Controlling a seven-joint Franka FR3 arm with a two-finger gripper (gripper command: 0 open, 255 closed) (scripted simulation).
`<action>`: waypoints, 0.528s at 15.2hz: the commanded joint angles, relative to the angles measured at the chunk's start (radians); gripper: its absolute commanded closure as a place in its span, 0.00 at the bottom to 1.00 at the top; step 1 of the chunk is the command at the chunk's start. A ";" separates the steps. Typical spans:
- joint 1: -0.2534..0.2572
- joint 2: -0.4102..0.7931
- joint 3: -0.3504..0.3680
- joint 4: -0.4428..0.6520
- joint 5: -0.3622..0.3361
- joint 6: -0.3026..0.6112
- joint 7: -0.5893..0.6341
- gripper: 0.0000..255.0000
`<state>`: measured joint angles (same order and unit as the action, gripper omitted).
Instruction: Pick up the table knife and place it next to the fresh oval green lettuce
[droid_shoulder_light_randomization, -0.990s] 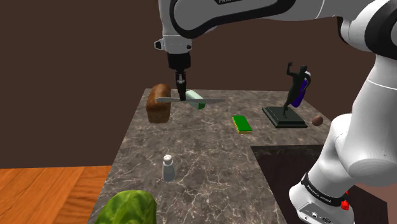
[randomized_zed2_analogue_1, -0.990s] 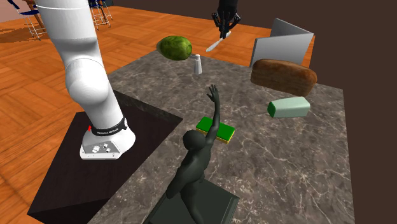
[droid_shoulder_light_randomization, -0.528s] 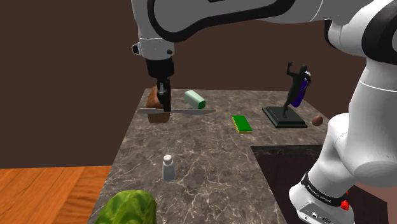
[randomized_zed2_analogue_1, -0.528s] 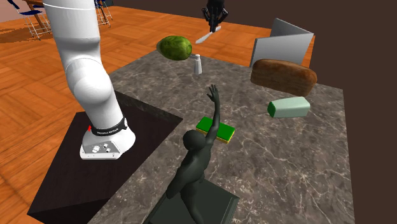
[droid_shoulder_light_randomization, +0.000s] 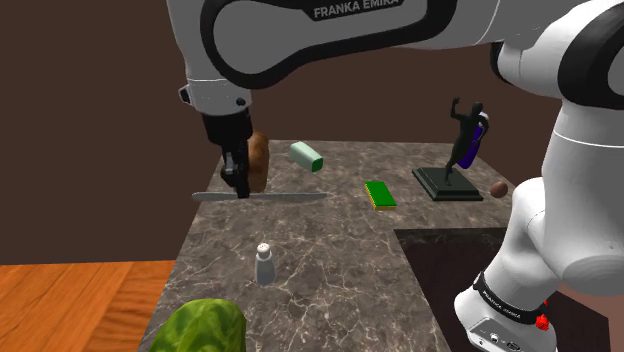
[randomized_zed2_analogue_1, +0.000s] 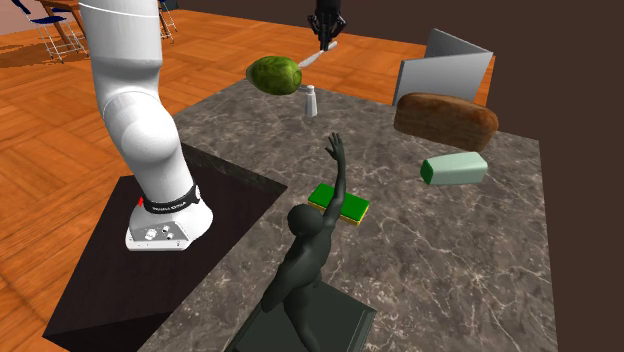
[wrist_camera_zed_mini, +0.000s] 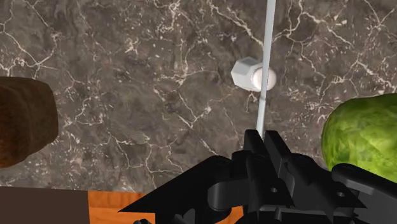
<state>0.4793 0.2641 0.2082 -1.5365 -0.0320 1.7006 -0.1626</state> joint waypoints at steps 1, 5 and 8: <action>0.000 0.004 0.000 -0.020 -0.001 0.024 0.001 1.00; -0.001 0.009 -0.001 -0.067 -0.002 0.076 0.001 1.00; -0.001 0.015 -0.002 -0.100 -0.004 0.114 0.002 1.00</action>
<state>0.4778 0.2767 0.2063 -1.6238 -0.0350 1.8000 -0.1624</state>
